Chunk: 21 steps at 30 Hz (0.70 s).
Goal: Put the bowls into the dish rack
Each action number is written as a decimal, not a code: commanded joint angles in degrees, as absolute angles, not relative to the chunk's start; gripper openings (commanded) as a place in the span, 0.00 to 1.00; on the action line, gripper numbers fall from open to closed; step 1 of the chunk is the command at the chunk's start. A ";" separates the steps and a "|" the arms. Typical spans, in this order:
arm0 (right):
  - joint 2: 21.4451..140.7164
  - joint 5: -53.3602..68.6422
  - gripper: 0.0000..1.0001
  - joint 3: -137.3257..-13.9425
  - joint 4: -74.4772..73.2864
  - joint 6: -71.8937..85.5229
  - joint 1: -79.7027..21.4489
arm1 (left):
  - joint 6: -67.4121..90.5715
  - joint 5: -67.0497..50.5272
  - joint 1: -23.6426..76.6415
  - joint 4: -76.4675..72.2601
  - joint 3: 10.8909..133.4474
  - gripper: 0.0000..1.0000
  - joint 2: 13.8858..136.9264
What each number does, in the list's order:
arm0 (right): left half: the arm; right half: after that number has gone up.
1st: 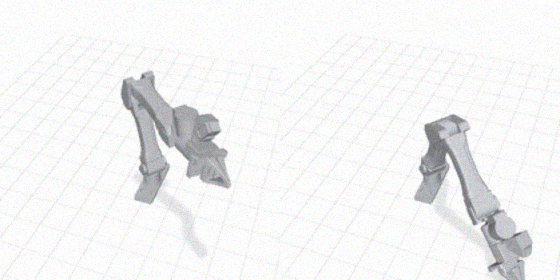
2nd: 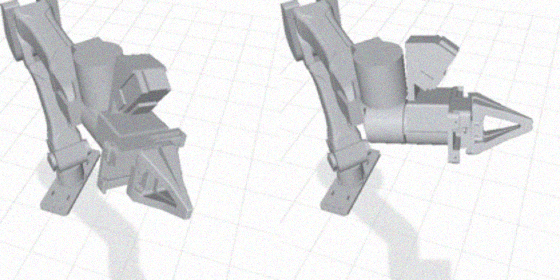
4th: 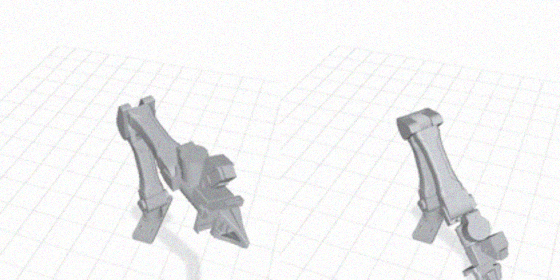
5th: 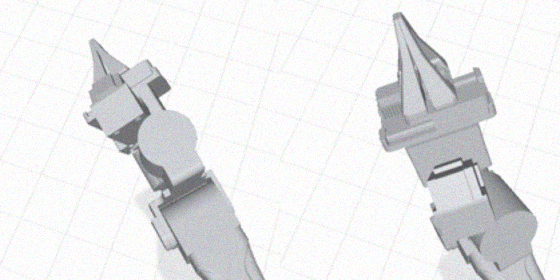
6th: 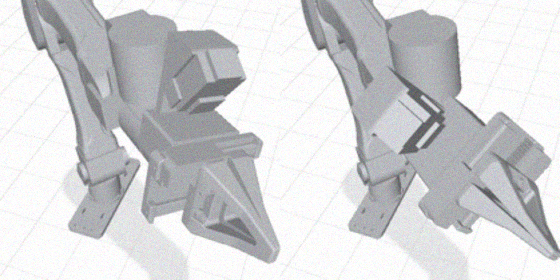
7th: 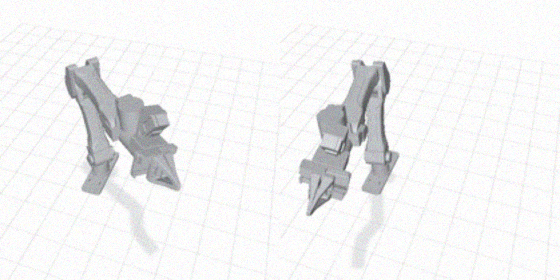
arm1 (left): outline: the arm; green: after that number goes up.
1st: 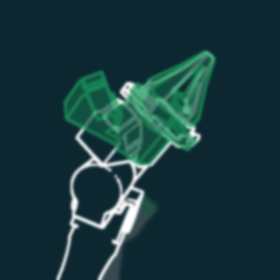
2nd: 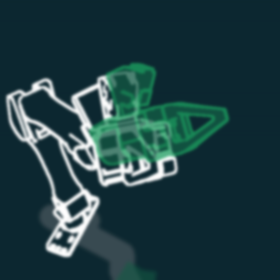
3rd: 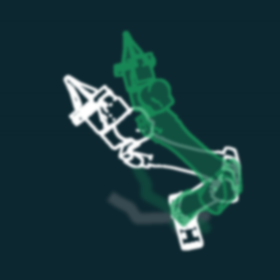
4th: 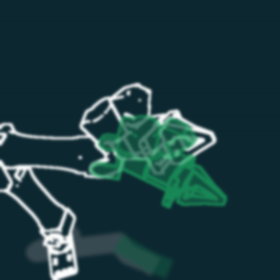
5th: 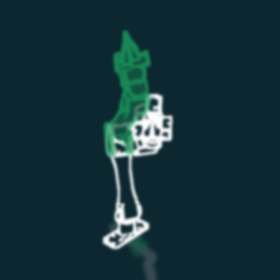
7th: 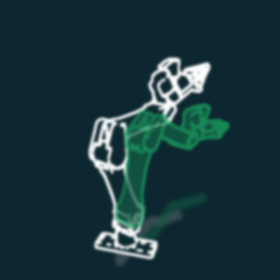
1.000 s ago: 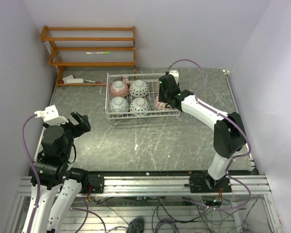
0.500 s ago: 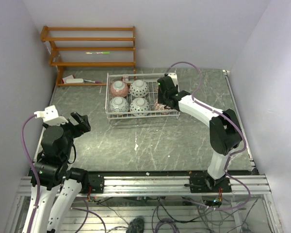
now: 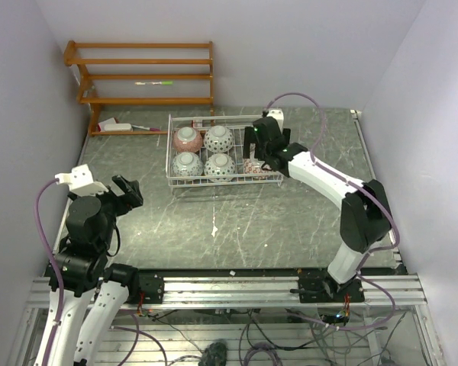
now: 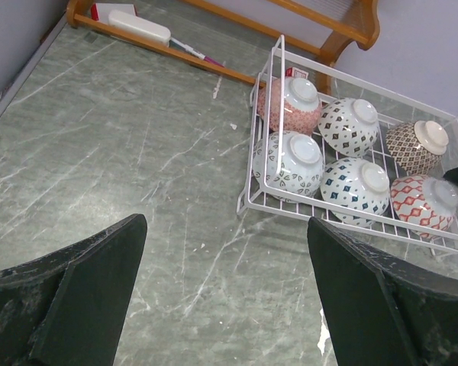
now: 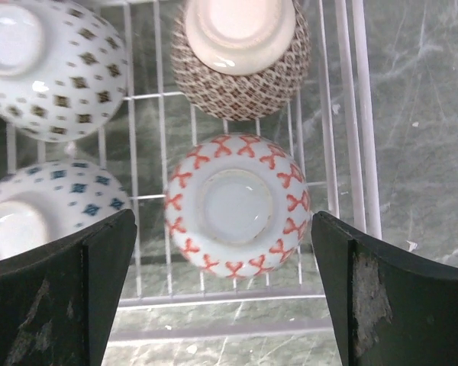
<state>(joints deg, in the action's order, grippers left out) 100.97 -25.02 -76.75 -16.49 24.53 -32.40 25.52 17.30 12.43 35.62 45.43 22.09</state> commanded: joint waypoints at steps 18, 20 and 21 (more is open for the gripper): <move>79.81 -26.68 1.00 -65.26 -22.34 26.65 -38.09 | 25.44 17.01 11.69 35.16 45.60 0.97 24.91; 76.83 -27.88 1.00 -62.98 -22.63 26.45 -38.15 | 25.40 16.92 11.69 35.07 45.65 0.98 25.09; 75.29 -28.58 1.00 -61.93 -22.65 26.26 -38.19 | 25.39 16.81 11.69 35.07 45.65 0.98 25.20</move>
<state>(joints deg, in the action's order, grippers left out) 81.56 -24.29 -64.64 -21.28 25.93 -38.06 25.52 17.32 12.43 35.68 45.43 24.75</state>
